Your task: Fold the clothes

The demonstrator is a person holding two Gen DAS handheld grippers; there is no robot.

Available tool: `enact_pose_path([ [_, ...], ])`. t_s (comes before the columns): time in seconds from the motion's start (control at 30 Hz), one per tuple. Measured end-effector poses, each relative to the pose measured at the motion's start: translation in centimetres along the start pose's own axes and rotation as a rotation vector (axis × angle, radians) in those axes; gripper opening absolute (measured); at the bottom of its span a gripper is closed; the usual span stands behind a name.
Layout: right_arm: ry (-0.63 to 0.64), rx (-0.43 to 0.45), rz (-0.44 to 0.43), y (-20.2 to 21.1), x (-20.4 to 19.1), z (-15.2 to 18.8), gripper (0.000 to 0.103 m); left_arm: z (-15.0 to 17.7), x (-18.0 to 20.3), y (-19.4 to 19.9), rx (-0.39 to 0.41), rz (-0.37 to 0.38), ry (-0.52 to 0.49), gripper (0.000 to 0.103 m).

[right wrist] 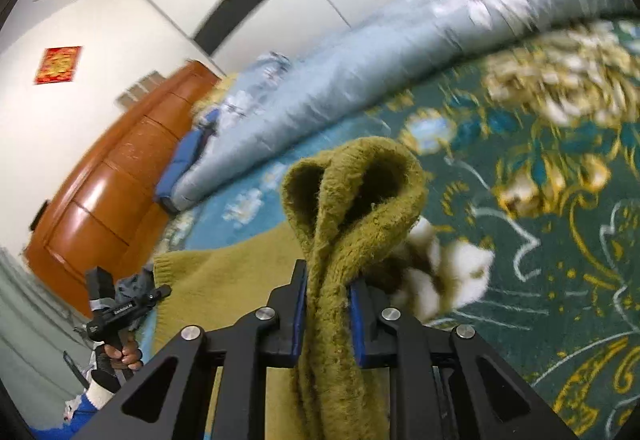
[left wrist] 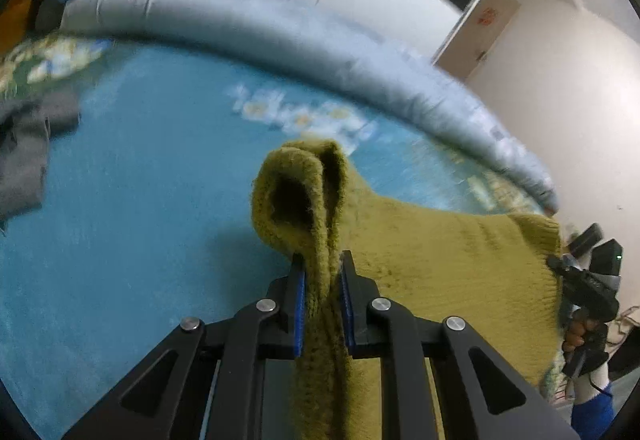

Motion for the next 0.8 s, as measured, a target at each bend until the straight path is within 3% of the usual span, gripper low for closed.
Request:
enact_pose_path([
  [0.13, -0.053, -0.037, 0.0, -1.4, 2.2, 0.4, 0.02, 0.6, -1.1, -1.4, -0.014, 0.007, 0.024, 0.017],
  [0.37, -0.035, -0.068, 0.033, -1.8, 2.2, 0.2, 0.026, 0.7, 0.0, 0.5, -0.014, -0.04, -0.012, 0.029],
  [0.53, -0.032, -0.065, 0.035, -0.5, 1.7, 1.3, 0.058, 2.0, 0.8, 4.4, 0.037, -0.121, -0.054, 0.048],
  [0.6, -0.022, -0.059, 0.033, 0.5, 1.8, 2.8, 0.066, 3.1, 1.3, 6.5, 0.087, -0.121, -0.036, 0.063],
  [0.67, -0.019, -0.065, 0.038, 1.0, 1.8, 4.1, 0.07, 3.9, 3.4, 7.5, 0.131, -0.081, -0.011, 0.072],
  [0.8, -0.014, -0.053, 0.052, 0.7, 1.5, 5.7, 0.072, 5.4, 10.7, 4.1, 0.047, 0.04, -0.134, 0.074],
])
Point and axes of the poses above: each gripper's, at about its wrist camera, not at the fingertips, and y roughly against the way its jaws point, x to its right, z to its underside, the point moved 4 cm from there along -y, roughly the way its jaws point, and after that the axes turned 9 degrees about -x, right-handed, at the moved point
